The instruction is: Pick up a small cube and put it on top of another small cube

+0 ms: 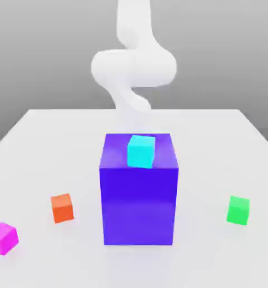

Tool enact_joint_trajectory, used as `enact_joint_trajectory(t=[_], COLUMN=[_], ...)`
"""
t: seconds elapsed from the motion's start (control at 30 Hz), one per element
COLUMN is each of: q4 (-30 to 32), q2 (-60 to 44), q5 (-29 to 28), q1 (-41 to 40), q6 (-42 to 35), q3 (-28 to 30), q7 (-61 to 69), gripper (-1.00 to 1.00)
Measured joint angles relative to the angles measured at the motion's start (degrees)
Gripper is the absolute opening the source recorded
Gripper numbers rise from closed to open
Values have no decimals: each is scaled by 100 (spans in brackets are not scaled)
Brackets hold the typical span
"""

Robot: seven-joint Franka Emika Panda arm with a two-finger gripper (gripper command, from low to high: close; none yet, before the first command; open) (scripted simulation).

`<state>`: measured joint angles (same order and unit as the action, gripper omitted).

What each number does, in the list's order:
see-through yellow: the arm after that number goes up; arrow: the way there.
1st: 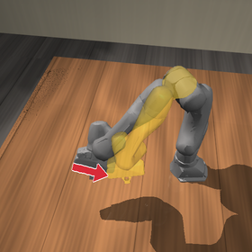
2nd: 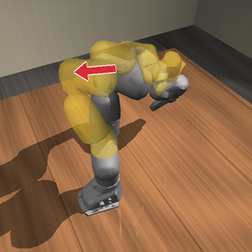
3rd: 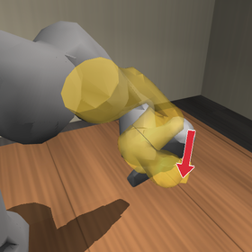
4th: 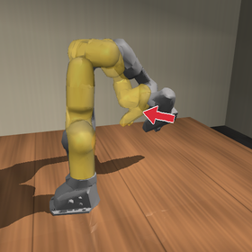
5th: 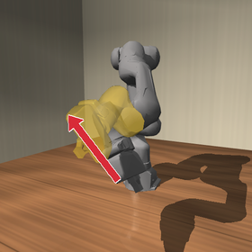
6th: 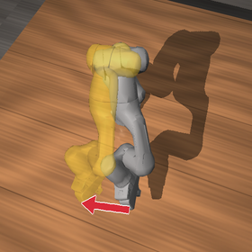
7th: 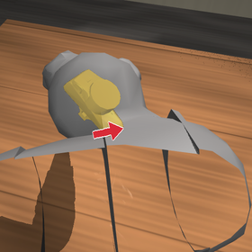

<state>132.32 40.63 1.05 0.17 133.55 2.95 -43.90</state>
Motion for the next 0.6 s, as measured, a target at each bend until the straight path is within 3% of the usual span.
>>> enact_joint_trajectory(t=[0.6], q4=[387], q2=[-3774], q5=[1274], q1=[-366], q6=[1266], q3=[1850], q7=[1770], gripper=[0])
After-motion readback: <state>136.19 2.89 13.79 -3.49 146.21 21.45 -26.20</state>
